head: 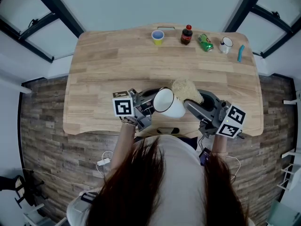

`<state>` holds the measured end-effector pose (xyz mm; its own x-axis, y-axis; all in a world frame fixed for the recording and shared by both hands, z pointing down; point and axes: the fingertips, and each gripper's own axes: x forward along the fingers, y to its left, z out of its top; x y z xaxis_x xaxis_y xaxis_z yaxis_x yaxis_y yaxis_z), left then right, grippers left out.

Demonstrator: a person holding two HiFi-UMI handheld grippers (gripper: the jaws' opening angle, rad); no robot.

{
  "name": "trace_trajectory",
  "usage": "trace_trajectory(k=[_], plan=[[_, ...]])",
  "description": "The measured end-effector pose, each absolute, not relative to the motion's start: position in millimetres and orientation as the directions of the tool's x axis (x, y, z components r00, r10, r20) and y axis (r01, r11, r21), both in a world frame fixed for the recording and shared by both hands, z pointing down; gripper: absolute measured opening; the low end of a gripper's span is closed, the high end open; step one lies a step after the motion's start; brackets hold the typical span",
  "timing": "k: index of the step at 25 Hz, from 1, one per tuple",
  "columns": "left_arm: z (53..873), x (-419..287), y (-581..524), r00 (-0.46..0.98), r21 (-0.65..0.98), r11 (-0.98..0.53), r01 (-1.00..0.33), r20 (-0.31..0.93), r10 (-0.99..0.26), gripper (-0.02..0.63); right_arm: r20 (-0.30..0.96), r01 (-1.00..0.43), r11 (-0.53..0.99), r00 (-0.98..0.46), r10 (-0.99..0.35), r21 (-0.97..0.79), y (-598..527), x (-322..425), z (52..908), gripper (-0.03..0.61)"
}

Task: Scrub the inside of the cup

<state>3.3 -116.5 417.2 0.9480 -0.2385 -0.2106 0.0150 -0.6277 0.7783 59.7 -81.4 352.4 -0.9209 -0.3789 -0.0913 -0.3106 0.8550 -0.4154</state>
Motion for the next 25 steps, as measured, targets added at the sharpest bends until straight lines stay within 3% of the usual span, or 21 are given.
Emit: trace_trajectory(k=[25], plan=[[412,15,-96,0.969,0.739,-0.667,0.09,-0.219,-0.111,0.046,-0.078,-0.261,0.854,-0.941,-0.329,-0.45,-76,58,359,0.144]])
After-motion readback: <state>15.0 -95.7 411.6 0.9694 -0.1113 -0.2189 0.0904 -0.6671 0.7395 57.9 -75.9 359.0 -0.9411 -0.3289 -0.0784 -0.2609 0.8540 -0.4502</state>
